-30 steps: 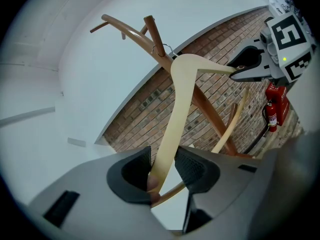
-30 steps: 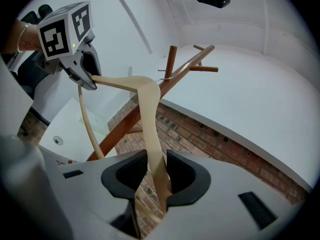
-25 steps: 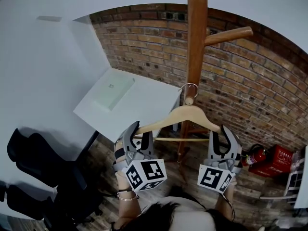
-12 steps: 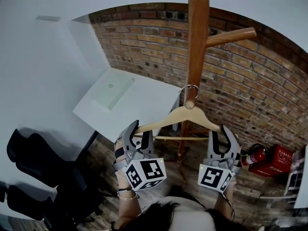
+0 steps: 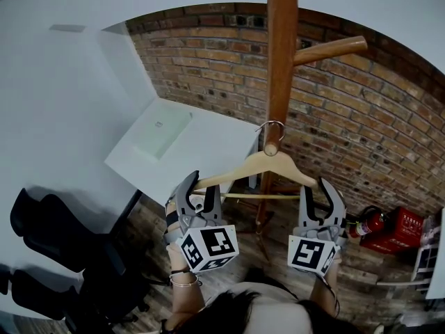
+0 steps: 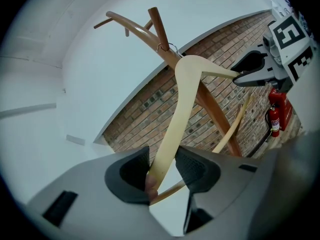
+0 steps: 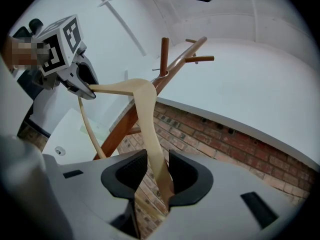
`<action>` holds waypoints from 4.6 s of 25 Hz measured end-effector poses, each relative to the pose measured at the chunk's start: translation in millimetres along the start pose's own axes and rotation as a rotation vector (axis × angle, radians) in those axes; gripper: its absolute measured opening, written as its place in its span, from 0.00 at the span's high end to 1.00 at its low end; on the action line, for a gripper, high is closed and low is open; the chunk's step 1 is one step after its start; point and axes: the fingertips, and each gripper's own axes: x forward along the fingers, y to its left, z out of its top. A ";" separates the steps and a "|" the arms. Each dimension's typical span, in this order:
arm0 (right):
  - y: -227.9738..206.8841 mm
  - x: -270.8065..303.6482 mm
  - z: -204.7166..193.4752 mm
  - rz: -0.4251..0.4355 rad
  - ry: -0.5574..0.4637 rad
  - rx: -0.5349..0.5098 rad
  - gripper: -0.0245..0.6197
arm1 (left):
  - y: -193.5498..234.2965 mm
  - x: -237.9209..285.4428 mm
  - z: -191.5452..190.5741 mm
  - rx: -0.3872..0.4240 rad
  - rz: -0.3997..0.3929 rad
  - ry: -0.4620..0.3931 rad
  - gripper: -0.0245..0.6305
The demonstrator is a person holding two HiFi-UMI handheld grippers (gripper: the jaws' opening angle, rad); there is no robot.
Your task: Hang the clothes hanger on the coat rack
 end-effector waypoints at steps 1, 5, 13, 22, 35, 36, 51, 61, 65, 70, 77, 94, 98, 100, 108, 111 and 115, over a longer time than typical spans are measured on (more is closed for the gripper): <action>0.2 0.2 -0.8 0.001 0.001 0.002 0.76 | -0.2 0.2 0.3 -0.002 -0.001 -0.003 0.72; 1.1 1.4 -2.4 0.007 0.002 0.011 0.76 | -0.3 1.2 1.1 -0.008 -0.003 -0.012 0.72; 1.2 -0.6 -0.4 0.022 -0.007 0.030 0.75 | 0.0 -1.5 1.8 -0.005 -0.004 -0.015 0.72; 5.6 -4.5 1.6 0.032 -0.010 0.027 0.74 | -1.0 -7.4 0.0 -0.008 -0.008 -0.020 0.72; 11.7 -28.0 9.0 0.010 -0.022 0.044 0.74 | -0.3 -34.7 -5.5 -0.082 -0.032 -0.039 0.72; 12.1 -30.3 10.5 0.007 -0.031 0.045 0.74 | -0.4 -37.4 -5.2 -0.087 -0.035 -0.043 0.72; 18.8 -72.9 22.7 -0.002 -0.042 0.119 0.74 | -6.4 -79.5 -7.6 -0.170 -0.081 -0.088 0.78; 26.1 -100.0 27.3 -0.017 -0.043 0.171 0.79 | -8.5 -107.7 -11.1 -0.237 -0.112 -0.122 0.83; 32.3 -112.4 27.4 -0.008 -0.026 0.188 0.83 | -9.6 -120.7 -11.0 -0.260 -0.121 -0.144 0.86; 40.1 -127.9 30.9 -0.015 -0.048 0.236 0.86 | -14.4 -136.8 -14.5 -0.291 -0.141 -0.165 0.89; 51.0 -148.1 40.4 0.004 -0.051 0.290 0.88 | -6.3 -159.8 -4.0 -0.311 -0.171 -0.222 0.92; 76.1 -202.3 50.3 0.038 -0.048 0.491 0.90 | -10.6 -218.5 -22.1 -0.443 -0.196 -0.251 0.94; 81.8 -213.5 51.5 0.051 -0.048 0.522 0.90 | -13.2 -231.4 -24.5 -0.461 -0.196 -0.256 0.94; 84.5 -219.3 51.3 0.052 -0.043 0.522 0.90 | -15.2 -237.7 -26.6 -0.483 -0.200 -0.257 0.94; 87.0 -241.7 48.7 0.063 -0.025 0.571 0.90 | -30.8 -258.8 -26.3 -0.537 -0.237 -0.247 0.95; 86.9 -252.3 46.5 0.064 -0.023 0.595 0.90 | -38.3 -267.7 -26.1 -0.568 -0.252 -0.242 0.95; 88.6 -265.8 42.7 0.058 -0.008 0.602 0.90 | -47.3 -279.1 -24.1 -0.542 -0.279 -0.240 0.95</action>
